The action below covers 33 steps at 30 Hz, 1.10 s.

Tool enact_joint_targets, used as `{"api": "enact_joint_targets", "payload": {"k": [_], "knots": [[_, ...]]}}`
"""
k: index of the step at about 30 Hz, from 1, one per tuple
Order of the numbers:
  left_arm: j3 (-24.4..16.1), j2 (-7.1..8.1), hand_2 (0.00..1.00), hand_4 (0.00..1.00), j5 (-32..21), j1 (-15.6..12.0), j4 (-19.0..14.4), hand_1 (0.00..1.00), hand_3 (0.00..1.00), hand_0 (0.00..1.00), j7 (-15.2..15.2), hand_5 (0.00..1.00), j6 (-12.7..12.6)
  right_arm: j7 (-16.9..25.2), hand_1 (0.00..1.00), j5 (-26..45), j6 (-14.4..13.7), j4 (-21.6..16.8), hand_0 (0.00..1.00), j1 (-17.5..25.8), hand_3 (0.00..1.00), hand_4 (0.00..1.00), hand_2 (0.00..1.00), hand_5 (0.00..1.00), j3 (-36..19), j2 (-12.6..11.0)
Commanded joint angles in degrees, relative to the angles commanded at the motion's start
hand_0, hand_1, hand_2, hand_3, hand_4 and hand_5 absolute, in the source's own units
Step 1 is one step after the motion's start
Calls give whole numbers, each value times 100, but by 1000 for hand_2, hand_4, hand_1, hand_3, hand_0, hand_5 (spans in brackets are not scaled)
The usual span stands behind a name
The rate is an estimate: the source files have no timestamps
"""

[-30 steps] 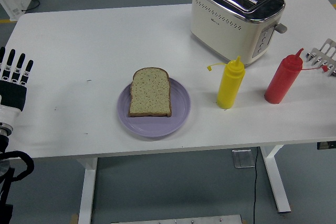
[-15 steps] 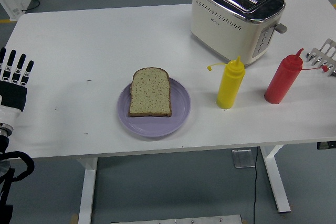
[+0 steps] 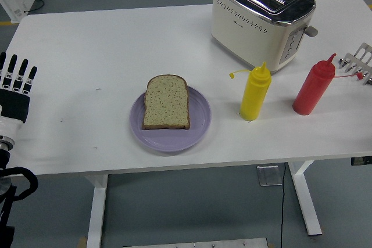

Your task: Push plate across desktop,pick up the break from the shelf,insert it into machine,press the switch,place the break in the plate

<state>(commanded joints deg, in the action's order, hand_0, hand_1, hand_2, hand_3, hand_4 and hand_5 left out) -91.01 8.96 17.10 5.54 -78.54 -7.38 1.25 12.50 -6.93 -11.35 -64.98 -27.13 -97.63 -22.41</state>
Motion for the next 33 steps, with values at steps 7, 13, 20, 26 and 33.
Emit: {"api": "enact_joint_targets", "payload": {"k": [7, 13, 20, 26, 33], "knots": [[-4, 1, 874, 715, 1, 0, -3, 813, 775, 859, 0, 998, 0, 24, 286, 58, -53, 18, 359, -6, 424, 607, 315, 588, -5, -8], [-4, -2, 874, 715, 1, 1, -4, 813, 774, 859, 1, 998, 1, -31, 323, 47, 13, 33, 363, -4, 448, 607, 349, 594, -2, -11], [-10, -2, 874, 715, 1, 14, -5, 814, 774, 860, 1, 998, 2, -197, 790, -68, 204, 26, 838, -16, 937, 605, 863, 595, 18, -18], [-12, -6, 874, 715, -1, 22, -6, 814, 774, 860, 0, 998, 4, -244, 790, -106, 262, 33, 838, -24, 937, 605, 863, 595, 16, -22], [-19, -7, 874, 715, -1, 20, -5, 813, 774, 860, -1, 998, 5, -248, 799, -100, 269, 56, 855, -16, 941, 605, 877, 602, 1, -23]]}}
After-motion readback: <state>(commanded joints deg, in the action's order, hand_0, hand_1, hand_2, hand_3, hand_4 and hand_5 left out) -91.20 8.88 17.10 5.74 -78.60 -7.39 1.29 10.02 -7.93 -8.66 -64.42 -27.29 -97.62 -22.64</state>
